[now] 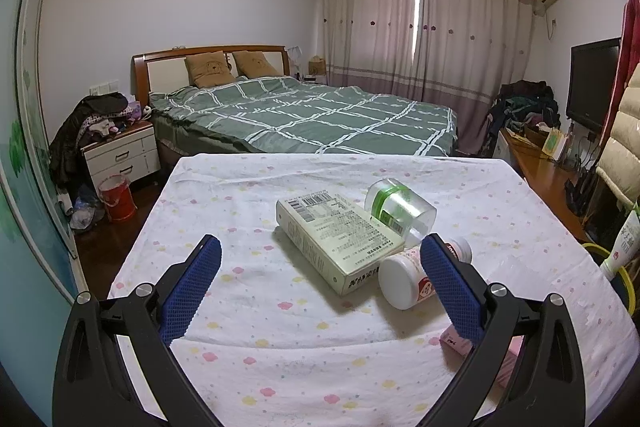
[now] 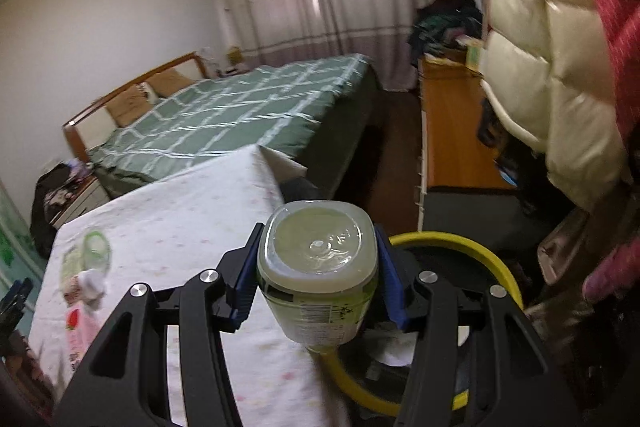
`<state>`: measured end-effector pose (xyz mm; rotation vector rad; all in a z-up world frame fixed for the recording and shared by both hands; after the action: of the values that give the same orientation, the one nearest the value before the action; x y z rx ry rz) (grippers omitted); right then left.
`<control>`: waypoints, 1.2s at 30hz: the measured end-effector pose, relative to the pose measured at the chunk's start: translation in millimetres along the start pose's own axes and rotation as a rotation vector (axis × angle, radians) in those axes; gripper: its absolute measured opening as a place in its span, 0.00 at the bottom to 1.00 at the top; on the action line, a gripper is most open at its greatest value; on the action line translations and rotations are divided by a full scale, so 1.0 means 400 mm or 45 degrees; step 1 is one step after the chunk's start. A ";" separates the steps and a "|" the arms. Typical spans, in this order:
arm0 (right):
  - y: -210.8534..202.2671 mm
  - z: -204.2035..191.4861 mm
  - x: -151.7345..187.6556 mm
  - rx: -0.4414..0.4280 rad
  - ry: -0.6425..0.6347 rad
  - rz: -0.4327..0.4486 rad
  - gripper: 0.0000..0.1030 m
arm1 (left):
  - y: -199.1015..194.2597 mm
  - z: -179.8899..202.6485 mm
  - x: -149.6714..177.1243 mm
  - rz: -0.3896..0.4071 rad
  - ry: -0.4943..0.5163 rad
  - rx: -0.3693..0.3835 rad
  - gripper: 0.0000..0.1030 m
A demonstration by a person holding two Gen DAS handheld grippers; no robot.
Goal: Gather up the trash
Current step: 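Carry the green-capped bottle to the bin and open the right gripper, then grasp the pink strawberry milk carton with the left gripper and lift it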
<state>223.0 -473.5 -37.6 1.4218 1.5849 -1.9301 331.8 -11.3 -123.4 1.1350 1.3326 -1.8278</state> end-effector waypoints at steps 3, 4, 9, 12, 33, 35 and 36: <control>0.034 0.038 0.011 0.056 0.025 -0.020 0.49 | 0.003 0.005 0.002 -0.007 0.008 -0.002 0.95; 0.041 0.041 0.016 0.073 0.030 -0.021 0.49 | 0.004 0.007 0.002 -0.008 0.009 -0.003 0.95; 0.067 0.089 0.031 0.123 0.087 -0.038 0.60 | 0.006 0.006 0.003 -0.011 0.012 -0.002 0.95; 0.060 0.096 0.037 0.117 0.112 -0.027 0.63 | 0.006 0.006 0.003 -0.011 0.013 -0.004 0.95; 0.014 -0.114 0.128 0.030 0.000 0.174 0.71 | -0.056 0.162 0.017 -0.138 -0.167 -0.008 0.95; 0.012 -0.121 0.129 0.034 -0.024 0.186 0.73 | -0.049 0.228 0.046 -0.173 -0.168 0.019 0.95; 0.012 -0.122 0.128 0.032 -0.031 0.186 0.74 | -0.041 0.268 0.063 -0.196 -0.146 0.028 0.95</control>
<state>226.2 -414.8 -77.6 1.4748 1.4092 -1.8814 275.7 -107.3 -124.9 0.9454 1.3683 -1.9905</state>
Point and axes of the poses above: each gripper's, at about its wrist camera, not at the fingertips, and y roughly the way its jaws point, z to its right, x to its underside, the point moved 2 cm from there along y, roughly the way its jaws point, and after that the axes turned 11 degrees about x, right-handed, at the moved point
